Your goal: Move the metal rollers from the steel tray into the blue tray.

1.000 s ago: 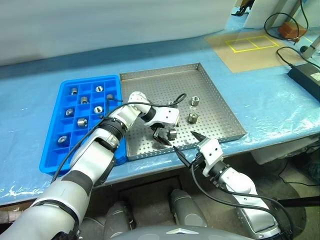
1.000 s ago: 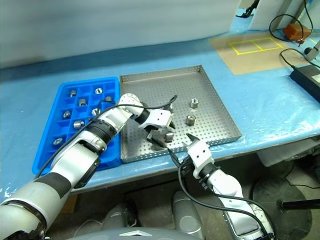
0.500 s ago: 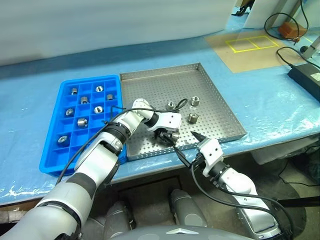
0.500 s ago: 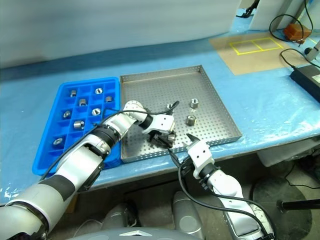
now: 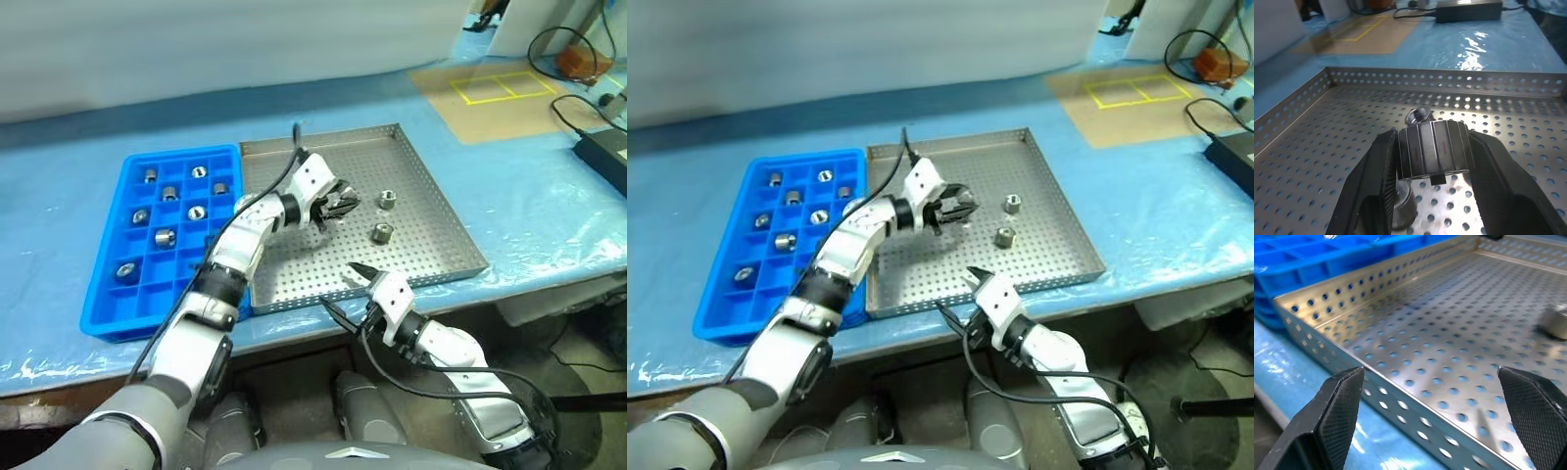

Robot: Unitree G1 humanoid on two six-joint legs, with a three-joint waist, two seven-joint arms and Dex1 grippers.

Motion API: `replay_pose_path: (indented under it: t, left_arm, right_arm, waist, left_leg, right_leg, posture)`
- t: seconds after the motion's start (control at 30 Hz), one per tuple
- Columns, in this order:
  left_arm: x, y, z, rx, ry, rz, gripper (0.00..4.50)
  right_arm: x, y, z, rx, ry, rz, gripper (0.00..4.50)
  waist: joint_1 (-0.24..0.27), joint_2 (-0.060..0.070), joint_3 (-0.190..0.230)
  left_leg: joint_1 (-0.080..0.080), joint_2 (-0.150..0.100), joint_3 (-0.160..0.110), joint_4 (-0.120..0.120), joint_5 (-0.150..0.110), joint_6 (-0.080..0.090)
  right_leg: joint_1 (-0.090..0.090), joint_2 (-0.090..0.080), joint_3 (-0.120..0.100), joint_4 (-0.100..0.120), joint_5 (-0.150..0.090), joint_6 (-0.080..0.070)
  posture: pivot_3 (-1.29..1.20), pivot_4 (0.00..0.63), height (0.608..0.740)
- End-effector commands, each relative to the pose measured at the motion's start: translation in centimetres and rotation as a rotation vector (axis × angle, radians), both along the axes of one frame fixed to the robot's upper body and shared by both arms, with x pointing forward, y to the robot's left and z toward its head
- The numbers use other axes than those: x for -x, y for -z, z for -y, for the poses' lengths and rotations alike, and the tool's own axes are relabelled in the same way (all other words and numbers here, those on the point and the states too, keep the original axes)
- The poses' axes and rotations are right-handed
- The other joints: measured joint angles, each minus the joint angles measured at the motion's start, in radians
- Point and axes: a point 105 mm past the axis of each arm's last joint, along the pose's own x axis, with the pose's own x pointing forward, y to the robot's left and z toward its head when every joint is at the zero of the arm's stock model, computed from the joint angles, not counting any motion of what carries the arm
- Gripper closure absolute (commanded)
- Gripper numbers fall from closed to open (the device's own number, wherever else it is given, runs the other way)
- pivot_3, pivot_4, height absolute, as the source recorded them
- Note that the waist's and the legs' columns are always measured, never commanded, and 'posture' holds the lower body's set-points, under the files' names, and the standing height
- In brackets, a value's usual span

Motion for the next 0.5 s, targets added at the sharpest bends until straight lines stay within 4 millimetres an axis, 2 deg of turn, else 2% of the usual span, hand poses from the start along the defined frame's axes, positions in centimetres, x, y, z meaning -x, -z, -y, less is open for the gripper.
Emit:
replay_pose_path:
  t: [0.03,0.23,0.4,0.5]
  left_arm:
    - [1.7,-3.2,-2.6,0.113,-0.118,0.098,2.72]
    - [3.5,-4.4,-7.3,0.151,-0.345,0.143,2.72]
    - [4.7,-3.9,-10.3,0.125,-0.473,0.131,2.72]
    - [5.4,-3.6,-10.9,0.147,-0.502,0.104,2.72]
  right_arm:
    - [-0.9,-0.5,-0.7,-0.042,-0.052,-0.016,0.0]
    - [-3.7,-1.5,-1.5,-0.048,-0.147,-0.005,0.0]
    - [-4.3,-1.4,-2.9,-0.051,-0.222,-0.003,0.0]
    - [-3.9,-1.8,-4.0,-0.064,-0.302,-0.01,0.0]
  waist:
    - [0.037,-0.001,0.002]
    - [0.159,0.0,0.012]
    - [0.229,0.001,0.013]
    - [0.255,0.001,0.013]
  left_leg:
    - [-0.001,0.0,0.0,0.0,0.0,0.0]
    - [-0.001,0.0,0.0,0.0,0.002,-0.004]
    - [0.002,0.001,-0.001,-0.009,0.008,-0.013]
    - [0.0,0.001,-0.001,-0.018,0.015,-0.016]
  right_leg:
    - [0.0,0.0,-0.001,0.0,0.0,0.0]
    - [-0.001,-0.003,-0.003,0.004,0.002,-0.004]
    - [-0.002,-0.004,-0.008,0.006,0.002,-0.004]
    - [-0.008,-0.004,-0.01,0.006,0.003,-0.004]
  posture:
    - [-0.08,0.15,0.74]
    - [0.08,0.15,0.74]
    - [0.16,0.15,0.74]
    - [0.18,0.15,0.74]
